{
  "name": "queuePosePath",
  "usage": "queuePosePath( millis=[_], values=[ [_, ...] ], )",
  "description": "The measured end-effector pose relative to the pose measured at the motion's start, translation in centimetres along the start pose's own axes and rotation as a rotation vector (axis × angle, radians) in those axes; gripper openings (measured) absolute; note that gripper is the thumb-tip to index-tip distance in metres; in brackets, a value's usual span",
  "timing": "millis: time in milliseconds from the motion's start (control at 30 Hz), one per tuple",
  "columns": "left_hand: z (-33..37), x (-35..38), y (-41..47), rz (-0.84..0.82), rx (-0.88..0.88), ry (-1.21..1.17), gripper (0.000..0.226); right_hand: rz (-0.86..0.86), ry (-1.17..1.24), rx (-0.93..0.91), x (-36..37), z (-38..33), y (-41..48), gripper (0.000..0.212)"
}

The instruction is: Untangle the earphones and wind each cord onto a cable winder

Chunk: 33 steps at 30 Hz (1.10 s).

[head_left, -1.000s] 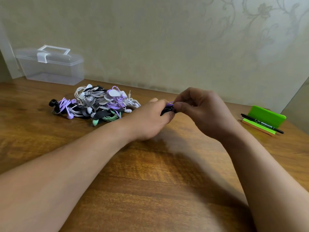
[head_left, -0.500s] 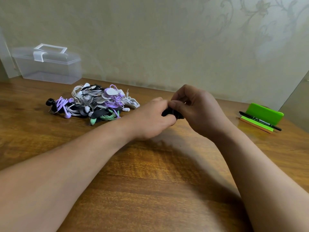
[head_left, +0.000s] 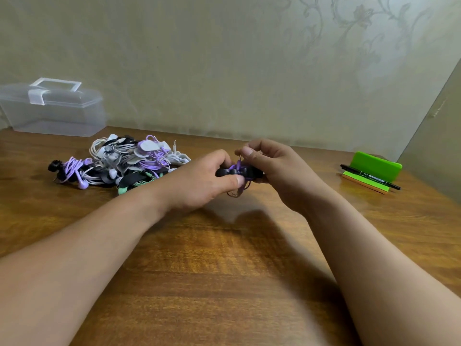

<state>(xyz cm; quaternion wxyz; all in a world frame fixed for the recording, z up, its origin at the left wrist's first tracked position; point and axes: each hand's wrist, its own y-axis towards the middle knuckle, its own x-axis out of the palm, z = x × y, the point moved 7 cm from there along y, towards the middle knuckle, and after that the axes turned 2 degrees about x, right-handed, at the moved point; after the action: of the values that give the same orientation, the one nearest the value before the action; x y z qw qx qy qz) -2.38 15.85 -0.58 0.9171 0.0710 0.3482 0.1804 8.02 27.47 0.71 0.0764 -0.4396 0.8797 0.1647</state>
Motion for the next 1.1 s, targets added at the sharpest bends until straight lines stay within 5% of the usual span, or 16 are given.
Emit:
queuePosePath(
  millis=[133,300,633,733,900,1000,1100],
  values=[
    [-0.7,-0.4,0.1,0.031,-0.014,-0.041,0.022,0.021,-0.027,0.024,-0.7,0.4,0.1,0.026],
    [-1.7,-1.3,0.7,0.106,-0.001,-0.157,0.015,-0.166,-0.088,-0.068,-0.3,0.1,-0.1,0.020],
    [-2.9,-1.8,1.0,0.167,-0.053,-0.297,0.021,-0.006,-0.363,-0.179,0.6,0.0,-0.3,0.020],
    [-2.3,-2.1,0.7,0.186,-0.037,-0.089,0.027,0.018,-0.361,-0.158,0.6,0.6,-0.5,0.014],
    [0.6,-6.6,-0.7,0.563,0.150,0.210,0.020,0.133,-0.250,-0.050,1.1,1.8,0.0,0.007],
    [0.2,-11.9,-2.6,0.900,0.144,0.096,0.008,0.222,-0.218,-0.036,2.8,0.1,1.2,0.006],
    [-2.6,-16.0,-5.3,1.218,-0.045,-0.185,0.008,0.233,-0.289,-0.063,6.0,-2.4,3.8,0.007]
  ],
)
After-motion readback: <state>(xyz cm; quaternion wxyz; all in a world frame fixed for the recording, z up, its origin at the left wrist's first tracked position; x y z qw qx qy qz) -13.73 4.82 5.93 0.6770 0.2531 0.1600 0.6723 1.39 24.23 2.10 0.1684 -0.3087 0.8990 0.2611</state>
